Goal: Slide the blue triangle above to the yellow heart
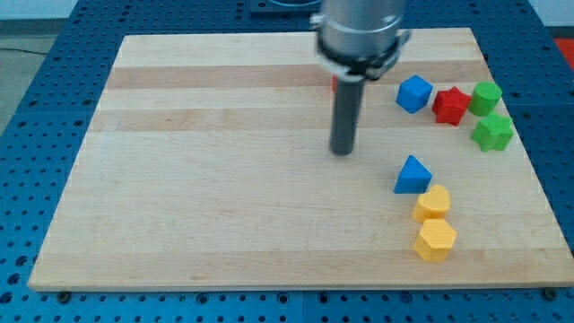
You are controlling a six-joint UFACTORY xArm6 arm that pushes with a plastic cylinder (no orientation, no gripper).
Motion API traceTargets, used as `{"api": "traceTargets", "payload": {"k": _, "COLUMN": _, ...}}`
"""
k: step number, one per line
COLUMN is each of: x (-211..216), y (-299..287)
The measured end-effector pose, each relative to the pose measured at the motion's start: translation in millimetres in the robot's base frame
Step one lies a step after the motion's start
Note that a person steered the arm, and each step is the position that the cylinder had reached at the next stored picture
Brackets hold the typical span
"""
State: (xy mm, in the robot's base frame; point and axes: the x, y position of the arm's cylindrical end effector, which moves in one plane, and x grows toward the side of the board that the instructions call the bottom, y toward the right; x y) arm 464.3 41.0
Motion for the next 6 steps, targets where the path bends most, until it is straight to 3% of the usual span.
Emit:
{"api": "traceTargets", "payload": {"k": 1, "x": 40, "y": 2}}
{"api": "traceTargets", "payload": {"k": 3, "x": 42, "y": 67}}
{"api": "traceTargets", "payload": {"k": 5, "x": 16, "y": 93}}
{"api": "traceTargets", "payload": {"k": 6, "x": -31, "y": 88}}
